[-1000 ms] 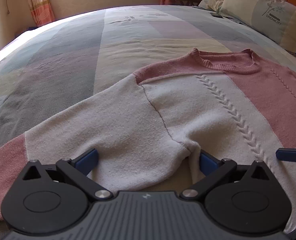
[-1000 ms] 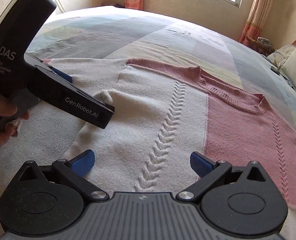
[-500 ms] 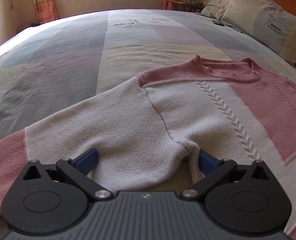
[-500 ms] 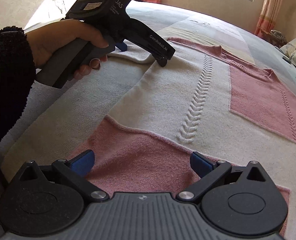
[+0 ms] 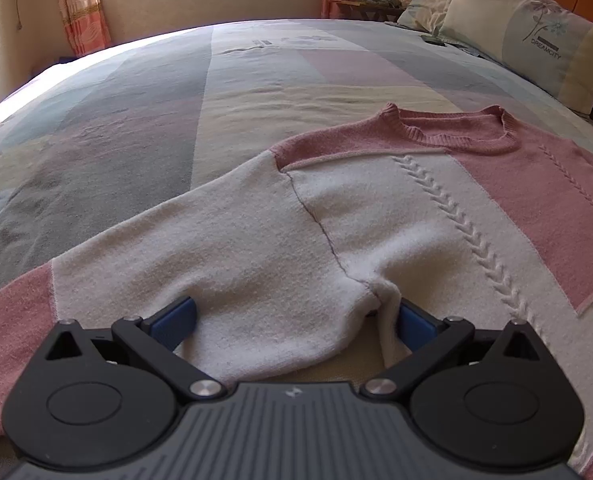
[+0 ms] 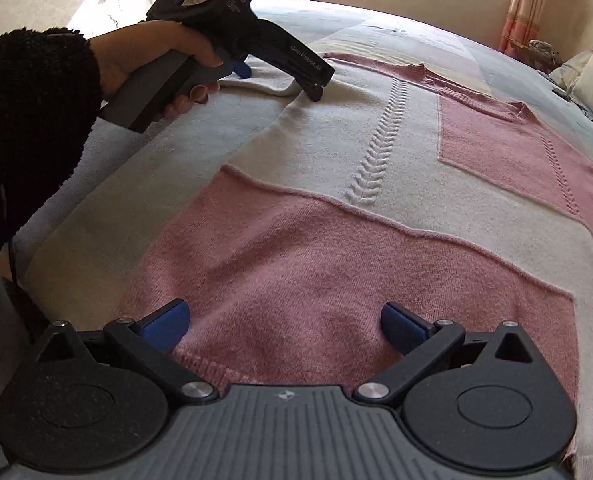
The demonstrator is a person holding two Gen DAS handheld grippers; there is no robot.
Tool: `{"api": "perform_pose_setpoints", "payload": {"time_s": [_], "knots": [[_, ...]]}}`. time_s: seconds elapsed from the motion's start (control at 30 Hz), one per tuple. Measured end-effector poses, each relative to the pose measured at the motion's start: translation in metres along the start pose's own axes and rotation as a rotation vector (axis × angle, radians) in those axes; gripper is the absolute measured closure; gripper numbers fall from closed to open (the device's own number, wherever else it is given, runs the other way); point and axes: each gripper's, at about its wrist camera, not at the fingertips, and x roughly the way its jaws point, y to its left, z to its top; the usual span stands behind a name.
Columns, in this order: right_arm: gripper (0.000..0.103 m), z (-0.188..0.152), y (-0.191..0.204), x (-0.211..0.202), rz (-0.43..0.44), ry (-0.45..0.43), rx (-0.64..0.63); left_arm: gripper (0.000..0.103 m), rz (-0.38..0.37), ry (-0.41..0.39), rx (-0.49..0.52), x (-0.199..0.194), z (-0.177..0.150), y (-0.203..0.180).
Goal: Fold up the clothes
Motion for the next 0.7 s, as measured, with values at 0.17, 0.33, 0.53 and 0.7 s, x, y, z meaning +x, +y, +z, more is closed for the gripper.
{"api": "perform_pose_setpoints", "payload": {"time_s": [0.17, 0.33, 0.53, 0.7], "knots": [[0.000, 0.013, -0.015, -0.007, -0.074, -0.093, 0.011, 0.000, 0.014, 0.001, 0.006, -0.005, 0.002, -0.003], [0.000, 0.003, -0.038, 0.007, -0.111, -0.058, 0.116, 0.000, 0.031, -0.002, 0.008, -0.014, 0.005, -0.005], [0.000, -0.020, -0.035, -0.013, -0.061, -0.025, 0.139, 0.001, 0.063, -0.024, 0.018, -0.031, 0.010, -0.013], [0.000, -0.017, -0.037, -0.031, -0.070, -0.096, 0.119, 0.001, -0.017, -0.103, 0.166, -0.064, 0.009, -0.067]]}}
